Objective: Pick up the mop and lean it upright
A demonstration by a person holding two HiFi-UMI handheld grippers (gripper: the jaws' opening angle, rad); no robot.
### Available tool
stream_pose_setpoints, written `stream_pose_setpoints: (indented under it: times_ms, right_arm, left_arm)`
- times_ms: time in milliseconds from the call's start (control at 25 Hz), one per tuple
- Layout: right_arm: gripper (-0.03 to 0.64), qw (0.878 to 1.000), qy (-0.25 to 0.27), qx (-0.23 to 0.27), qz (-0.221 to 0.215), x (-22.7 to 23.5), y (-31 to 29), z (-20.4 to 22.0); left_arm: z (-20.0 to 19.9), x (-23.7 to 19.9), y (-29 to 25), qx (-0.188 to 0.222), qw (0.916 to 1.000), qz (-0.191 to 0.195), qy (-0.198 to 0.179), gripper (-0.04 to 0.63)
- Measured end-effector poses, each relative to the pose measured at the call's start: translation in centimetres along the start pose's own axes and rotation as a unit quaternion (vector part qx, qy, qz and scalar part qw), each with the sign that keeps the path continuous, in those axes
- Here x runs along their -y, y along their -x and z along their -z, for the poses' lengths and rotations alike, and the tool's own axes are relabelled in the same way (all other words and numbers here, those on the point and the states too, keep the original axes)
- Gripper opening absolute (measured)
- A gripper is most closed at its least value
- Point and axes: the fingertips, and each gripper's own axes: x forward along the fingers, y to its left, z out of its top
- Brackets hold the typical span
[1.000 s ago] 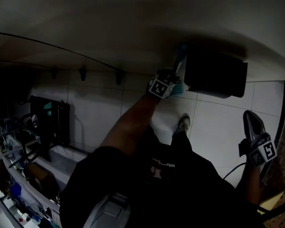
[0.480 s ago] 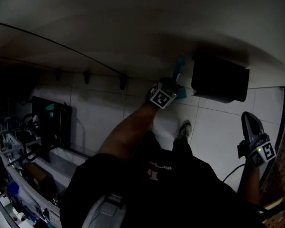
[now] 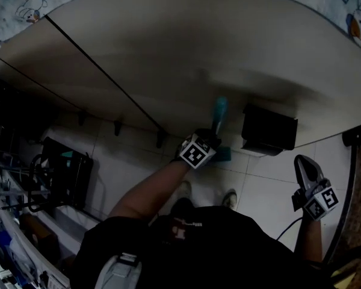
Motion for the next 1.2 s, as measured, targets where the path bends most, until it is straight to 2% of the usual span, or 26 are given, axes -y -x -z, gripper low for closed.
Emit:
stream_pose_setpoints:
  times_ms: [200,520,640,840,1200]
  right_arm:
    - [0.015,0.999,0.021,0.022,-0.007,-1.4,0.4,-4.1]
    - [0.015,0.998,0.049,0.048,-0.009,-3.5,1.3,-10.7]
    - [0.015,0.996,0.061,0.067,-0.002,-3.8,1.8,-14.2]
    - [0.015,0.991,0.093,0.093,0.020,-4.2,3.6,-21.2]
    - [0.015,0.985,0.137,0.094,0.039,-7.1,5.8,-30.0]
  left_arm:
    - [-5.9,0.5,6.7,0.043,0.9990,0.000,-0.015,0.127]
    - [-14.8,2.5,15.8,0.085,0.9943,0.030,-0.057,0.127]
    - [-19.1,3.1,19.5,0.111,0.9897,0.043,-0.080,0.129]
    - [-27.3,4.2,26.0,0.154,0.9773,0.063,-0.131,0.129]
    - [-35.3,6.7,33.7,0.192,0.9646,0.095,-0.154,0.129]
